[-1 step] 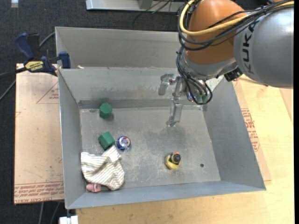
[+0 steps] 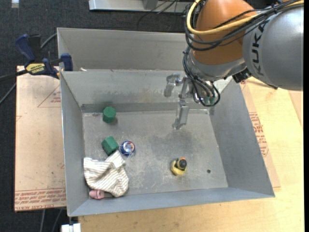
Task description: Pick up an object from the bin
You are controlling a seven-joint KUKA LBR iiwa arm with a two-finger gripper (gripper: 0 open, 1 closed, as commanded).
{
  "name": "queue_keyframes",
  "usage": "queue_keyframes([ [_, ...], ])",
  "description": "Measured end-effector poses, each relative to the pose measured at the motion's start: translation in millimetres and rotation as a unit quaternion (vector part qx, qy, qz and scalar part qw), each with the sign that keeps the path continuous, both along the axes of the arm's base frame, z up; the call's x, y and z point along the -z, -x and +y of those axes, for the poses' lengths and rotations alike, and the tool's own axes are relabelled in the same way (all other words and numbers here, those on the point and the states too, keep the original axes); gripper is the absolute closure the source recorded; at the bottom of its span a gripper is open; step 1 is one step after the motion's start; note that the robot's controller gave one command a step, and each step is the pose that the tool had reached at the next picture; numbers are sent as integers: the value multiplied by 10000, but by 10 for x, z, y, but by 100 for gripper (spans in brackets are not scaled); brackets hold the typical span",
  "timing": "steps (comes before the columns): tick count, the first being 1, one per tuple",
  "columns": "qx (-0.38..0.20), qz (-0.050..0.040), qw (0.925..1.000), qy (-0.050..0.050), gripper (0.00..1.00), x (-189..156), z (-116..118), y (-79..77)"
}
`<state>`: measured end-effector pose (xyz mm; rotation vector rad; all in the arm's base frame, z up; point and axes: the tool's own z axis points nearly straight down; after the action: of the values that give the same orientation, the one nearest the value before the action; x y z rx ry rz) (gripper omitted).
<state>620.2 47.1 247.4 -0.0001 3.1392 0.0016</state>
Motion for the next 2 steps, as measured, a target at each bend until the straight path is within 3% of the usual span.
queue_keyframes([
  [1,-2,-19,10000,-2,0,18,0,18],
  [2,-121,22,9999,1,0,901,-1,867],
])
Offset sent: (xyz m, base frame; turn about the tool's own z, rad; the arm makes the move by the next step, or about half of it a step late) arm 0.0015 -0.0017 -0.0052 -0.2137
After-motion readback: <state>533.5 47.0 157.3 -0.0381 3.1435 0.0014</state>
